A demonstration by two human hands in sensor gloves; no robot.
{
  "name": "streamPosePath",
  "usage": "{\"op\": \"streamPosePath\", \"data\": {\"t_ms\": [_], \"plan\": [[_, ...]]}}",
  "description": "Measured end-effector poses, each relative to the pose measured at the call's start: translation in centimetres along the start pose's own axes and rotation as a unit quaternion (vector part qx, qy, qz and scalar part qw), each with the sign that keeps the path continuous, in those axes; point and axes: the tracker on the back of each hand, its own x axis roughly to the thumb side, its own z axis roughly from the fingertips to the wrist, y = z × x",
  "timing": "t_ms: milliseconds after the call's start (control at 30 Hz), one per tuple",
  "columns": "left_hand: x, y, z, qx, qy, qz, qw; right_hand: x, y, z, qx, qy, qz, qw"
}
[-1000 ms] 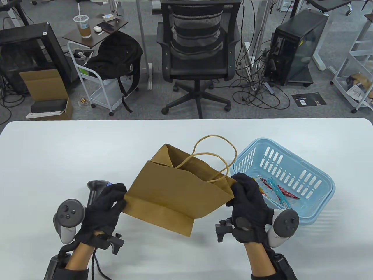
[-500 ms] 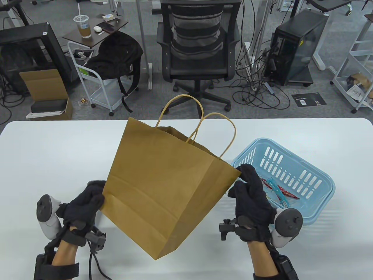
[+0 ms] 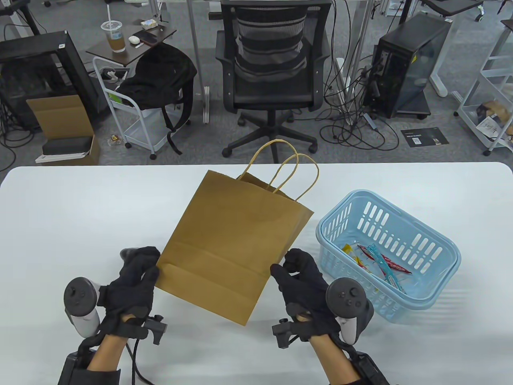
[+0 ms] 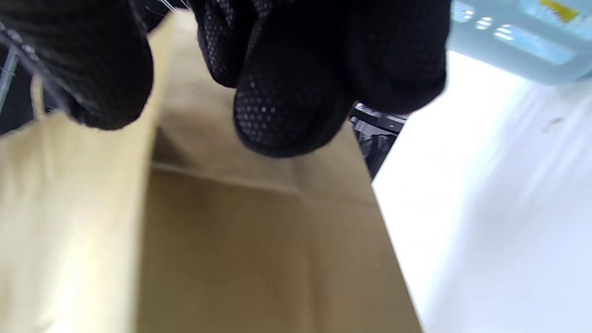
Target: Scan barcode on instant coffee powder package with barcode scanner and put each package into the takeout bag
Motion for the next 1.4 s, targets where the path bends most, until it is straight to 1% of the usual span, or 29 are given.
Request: {"op": "streamPosePath", "data": {"t_ms": [133, 267, 300, 400, 467, 567, 667, 700, 733, 767, 867, 967, 1033, 1100, 1133, 1200, 1233, 1300, 1400], "plan": [[0.1, -0.7, 0.3, -0.004, -0.014, -0.016, 1.000, -0.3, 0.3, 0.0, 0.015, 0.017, -0.048, 0.999], [-0.2, -0.7, 0.2, -0.006, -0.014, -0.002, 1.000, 0.0, 0.3, 0.0, -0.002, -0.013, -0.017, 1.000], [-0.3, -0.6, 0.2, -0.012, -0.014, 0.000, 1.000, 0.0, 0.2, -0.1, 0.001, -0.014, -0.013, 1.000], [-0.3, -0.8, 0.2, -0.014, -0.017, 0.005, 1.000, -0.1, 0.2, -0.1, 0.001, -0.009, -0.016, 1.000], [-0.2, -1.1, 0.3, -0.016, -0.022, -0.008, 1.000, -0.1, 0.3, 0.1, -0.007, -0.004, 0.000, 1.000], [-0.2, -1.2, 0.4, -0.016, -0.025, -0.003, 1.000, -0.1, 0.3, 0.0, -0.029, -0.002, 0.023, 0.999], [-0.2, -1.3, 0.4, -0.016, -0.030, -0.007, 0.999, -0.3, 0.3, -0.2, -0.030, 0.010, 0.036, 0.999], [-0.2, -1.3, 0.4, -0.017, -0.032, -0.011, 0.999, -0.5, 0.3, -0.3, -0.030, 0.003, 0.030, 0.999], [-0.2, -1.4, 0.4, -0.021, -0.031, -0.011, 0.999, -0.6, 0.4, -0.4, -0.019, -0.004, 0.009, 1.000], [-0.2, -1.4, 0.4, -0.021, -0.031, -0.011, 0.999, -0.7, 0.4, -0.4, -0.020, 0.007, -0.004, 1.000], [-0.3, -1.4, 0.4, -0.023, -0.029, -0.010, 0.999, -0.7, 0.4, -0.6, -0.014, -0.003, -0.004, 1.000], [-0.4, -1.4, 0.5, -0.019, -0.025, -0.046, 0.998, -0.7, 0.4, -0.8, -0.011, -0.014, -0.011, 1.000], [-0.5, -1.5, 0.4, -0.030, -0.019, -0.080, 0.996, -0.6, 0.2, -1.0, -0.020, -0.034, -0.006, 0.999], [-0.8, -1.9, 0.4, -0.040, 0.009, -0.144, 0.989, -0.4, 0.1, -1.3, -0.022, -0.080, 0.010, 0.997], [-1.0, -2.1, 0.5, -0.045, 0.020, -0.182, 0.982, -0.3, 0.1, -1.3, -0.027, -0.086, 0.023, 0.996], [-1.3, -2.6, 0.6, -0.056, 0.037, -0.226, 0.972, -0.2, 0.3, -1.4, -0.031, -0.103, 0.055, 0.993], [-1.3, -2.8, 0.6, -0.059, 0.037, -0.238, 0.969, -0.3, 0.4, -1.4, -0.031, -0.107, 0.072, 0.991], [-1.2, -3.0, 0.6, -0.060, 0.041, -0.249, 0.966, -0.5, 0.7, -1.4, -0.030, -0.106, 0.077, 0.991], [-1.2, -3.1, 0.5, -0.062, 0.038, -0.239, 0.968, -0.8, 1.0, -1.6, -0.033, -0.099, 0.080, 0.991]]}}
